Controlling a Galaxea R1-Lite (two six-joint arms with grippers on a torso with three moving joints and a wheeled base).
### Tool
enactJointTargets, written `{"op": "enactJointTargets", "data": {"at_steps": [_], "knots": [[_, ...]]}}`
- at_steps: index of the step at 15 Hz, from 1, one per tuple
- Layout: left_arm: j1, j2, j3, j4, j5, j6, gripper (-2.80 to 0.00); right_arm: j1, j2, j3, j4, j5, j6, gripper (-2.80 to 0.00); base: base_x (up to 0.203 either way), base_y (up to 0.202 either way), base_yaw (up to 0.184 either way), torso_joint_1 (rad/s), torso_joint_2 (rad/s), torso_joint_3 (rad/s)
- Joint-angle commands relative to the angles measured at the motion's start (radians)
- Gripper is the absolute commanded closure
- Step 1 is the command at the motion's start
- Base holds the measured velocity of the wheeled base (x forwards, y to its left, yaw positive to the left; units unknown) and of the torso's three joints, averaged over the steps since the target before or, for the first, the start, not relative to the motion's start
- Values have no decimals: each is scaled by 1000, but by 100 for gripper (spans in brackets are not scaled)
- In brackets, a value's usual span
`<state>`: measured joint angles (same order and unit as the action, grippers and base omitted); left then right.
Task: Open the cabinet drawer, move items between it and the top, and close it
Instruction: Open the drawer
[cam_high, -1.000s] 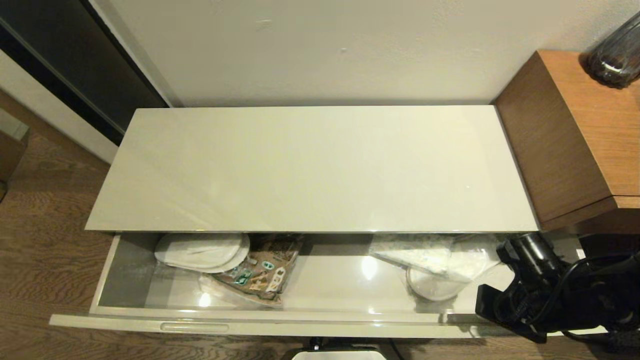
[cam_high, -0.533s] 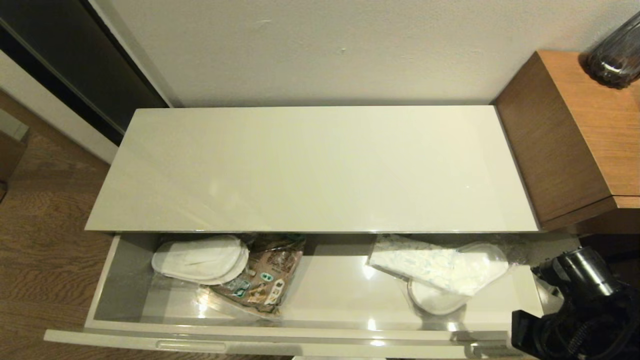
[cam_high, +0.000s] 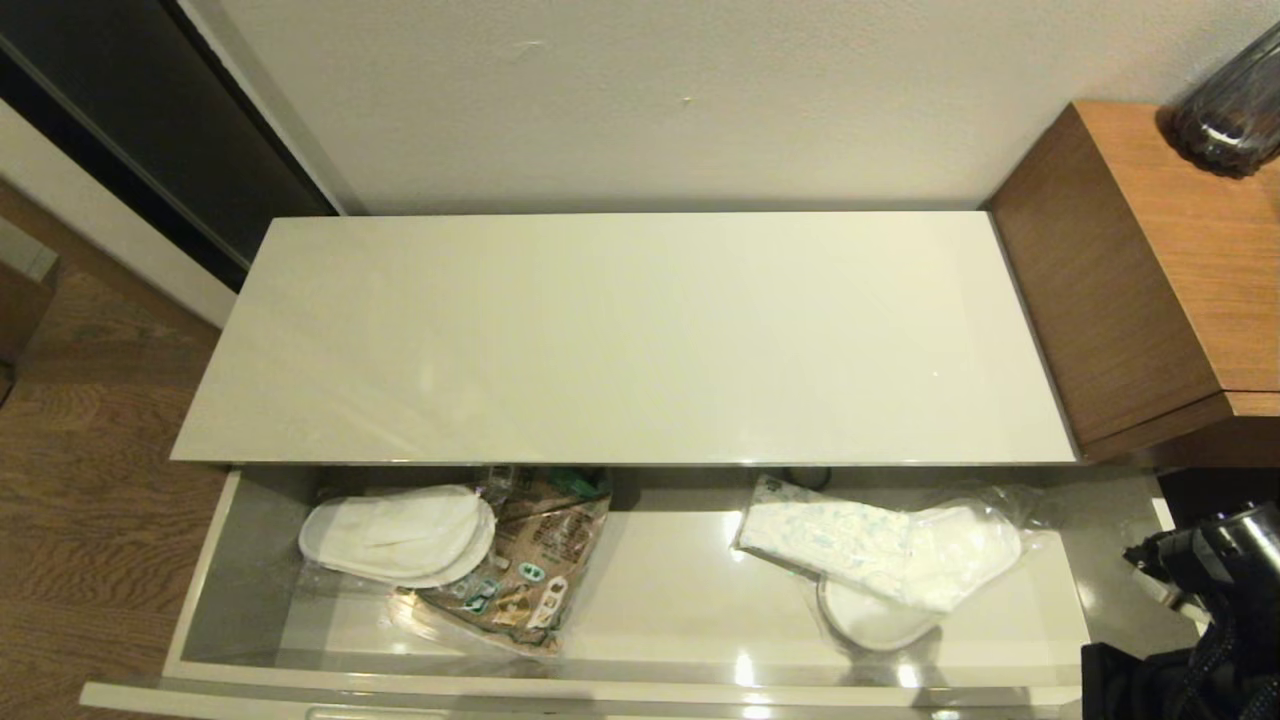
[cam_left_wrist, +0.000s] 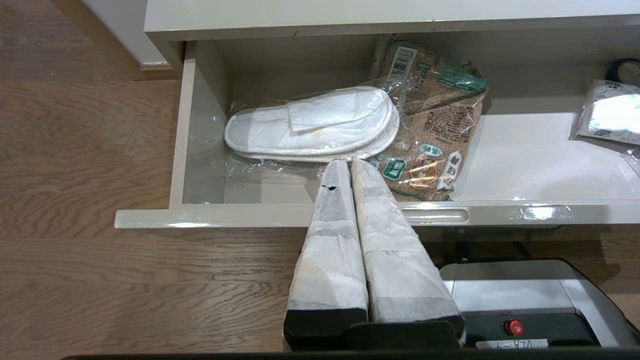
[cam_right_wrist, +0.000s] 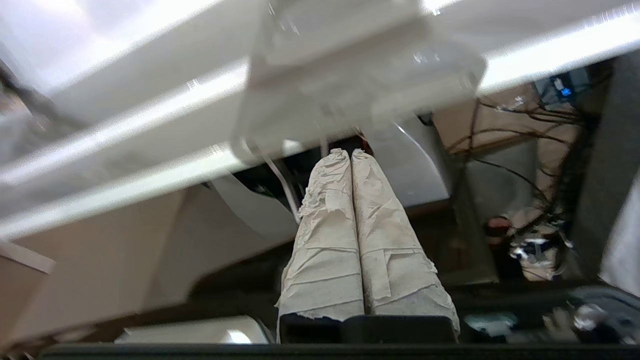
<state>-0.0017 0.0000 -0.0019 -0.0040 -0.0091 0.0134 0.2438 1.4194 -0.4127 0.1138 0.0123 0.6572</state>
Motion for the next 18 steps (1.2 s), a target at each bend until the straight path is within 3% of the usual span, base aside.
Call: {"op": "enactJointTargets", "data": {"at_steps": [1, 5, 9, 18], "knots": [[0, 0, 0, -1, 0, 0, 0, 0, 99, -18, -47, -2, 31, 0, 0, 0, 0, 0, 0, 0], [0, 1, 0, -1, 0, 0, 0, 2, 242, -5, -195, -3, 102, 0, 0, 0, 0, 0, 0, 0], [0, 0, 0, -1, 1, 0, 0, 2, 247, 7, -198, -2, 105, 0, 0, 0, 0, 0, 0, 0], [0, 0, 0, -1, 1, 0, 0, 2, 116, 191, -200, 34, 97, 0, 0, 0, 0, 0, 0, 0]]}}
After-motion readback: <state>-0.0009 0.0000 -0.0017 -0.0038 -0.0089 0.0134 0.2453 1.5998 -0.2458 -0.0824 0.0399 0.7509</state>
